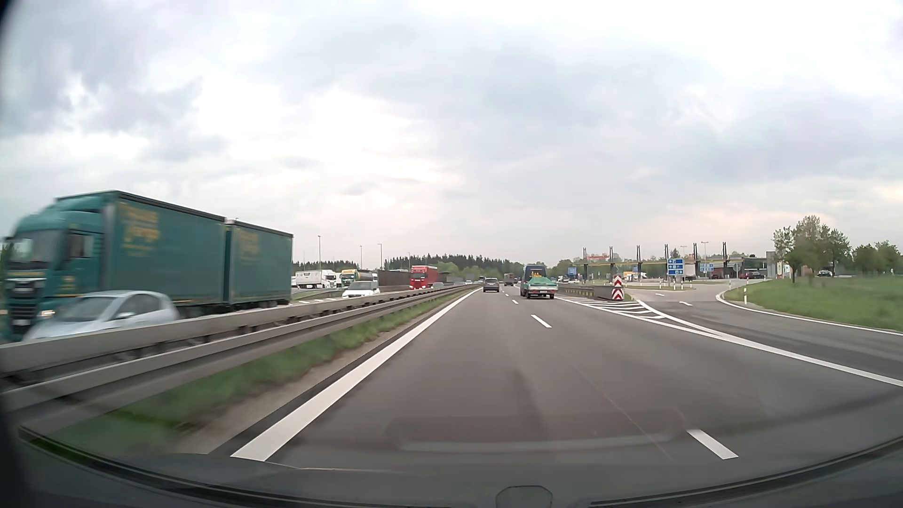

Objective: Follow the waypoints while adhering to traffic rules and regulations

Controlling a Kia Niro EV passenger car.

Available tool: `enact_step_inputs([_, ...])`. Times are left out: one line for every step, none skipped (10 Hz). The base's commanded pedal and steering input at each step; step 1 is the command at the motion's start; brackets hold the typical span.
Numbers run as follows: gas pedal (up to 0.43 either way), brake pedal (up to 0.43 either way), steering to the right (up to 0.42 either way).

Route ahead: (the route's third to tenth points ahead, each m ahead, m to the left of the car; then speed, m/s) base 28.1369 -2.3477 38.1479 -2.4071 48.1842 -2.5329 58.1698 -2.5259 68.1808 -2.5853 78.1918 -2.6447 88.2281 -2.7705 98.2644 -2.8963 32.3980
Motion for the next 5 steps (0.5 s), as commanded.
enact_step_inputs([0.189, 0.0, 0.0])
enact_step_inputs([0.189, 0.0, 0.0])
enact_step_inputs([0.189, 0.0, 0.0])
enact_step_inputs([0.189, 0.0, 0.0])
enact_step_inputs([0.189, 0.0, 0.0])
